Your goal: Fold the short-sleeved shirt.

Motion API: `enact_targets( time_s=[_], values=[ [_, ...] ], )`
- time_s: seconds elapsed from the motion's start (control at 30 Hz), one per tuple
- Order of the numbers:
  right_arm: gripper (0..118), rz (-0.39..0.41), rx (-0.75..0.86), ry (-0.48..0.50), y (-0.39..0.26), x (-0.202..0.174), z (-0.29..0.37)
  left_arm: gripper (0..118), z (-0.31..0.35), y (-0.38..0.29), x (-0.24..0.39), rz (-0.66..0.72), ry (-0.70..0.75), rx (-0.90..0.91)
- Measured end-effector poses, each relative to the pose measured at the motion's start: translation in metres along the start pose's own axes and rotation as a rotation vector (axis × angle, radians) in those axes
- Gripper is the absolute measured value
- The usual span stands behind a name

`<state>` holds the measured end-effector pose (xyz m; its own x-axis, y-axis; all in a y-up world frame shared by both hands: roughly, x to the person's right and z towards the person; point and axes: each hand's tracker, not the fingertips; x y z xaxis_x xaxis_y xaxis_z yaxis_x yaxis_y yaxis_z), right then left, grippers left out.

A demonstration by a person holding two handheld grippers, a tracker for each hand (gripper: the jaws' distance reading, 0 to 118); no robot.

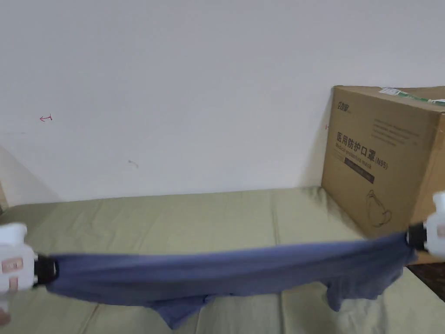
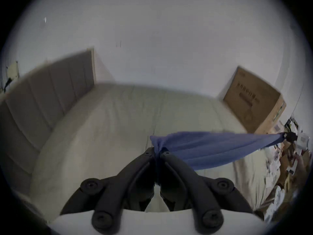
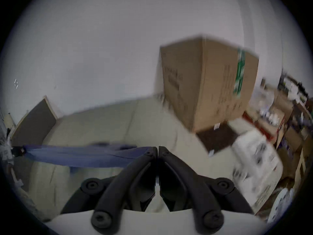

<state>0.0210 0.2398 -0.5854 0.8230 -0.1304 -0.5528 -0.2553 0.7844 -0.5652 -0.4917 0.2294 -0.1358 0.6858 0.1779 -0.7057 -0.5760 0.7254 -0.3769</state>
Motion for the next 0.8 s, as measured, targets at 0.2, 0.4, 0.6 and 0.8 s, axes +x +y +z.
enact_targets(
  time_s=[0.2, 0.4, 0.6, 0.8],
  values=[
    [1, -0.014, -0.398, -0.057, -0.167, 0.044, -0.035, 3, -0.048, -0.137, -0.039, 0.047, -0.004, -0.416],
    [1, -0.134, -0.399, 0.016, -0.228, 0.078, -0.006, 5, -0.034, -0.188, -0.072, 0.177, -0.077, -0.459],
    [1, -0.053, -0.463, 0.020, -0.219, 0.079, 0.009, 9, -0.017, -0.198, -0.096, 0.312, -0.149, -0.512],
    [104, -0.023, -0.492, -0.024, -0.218, 0.059, 0.021, 80, 0.002, -0.190, -0.094, 0.224, -0.083, -0.466]
  ],
)
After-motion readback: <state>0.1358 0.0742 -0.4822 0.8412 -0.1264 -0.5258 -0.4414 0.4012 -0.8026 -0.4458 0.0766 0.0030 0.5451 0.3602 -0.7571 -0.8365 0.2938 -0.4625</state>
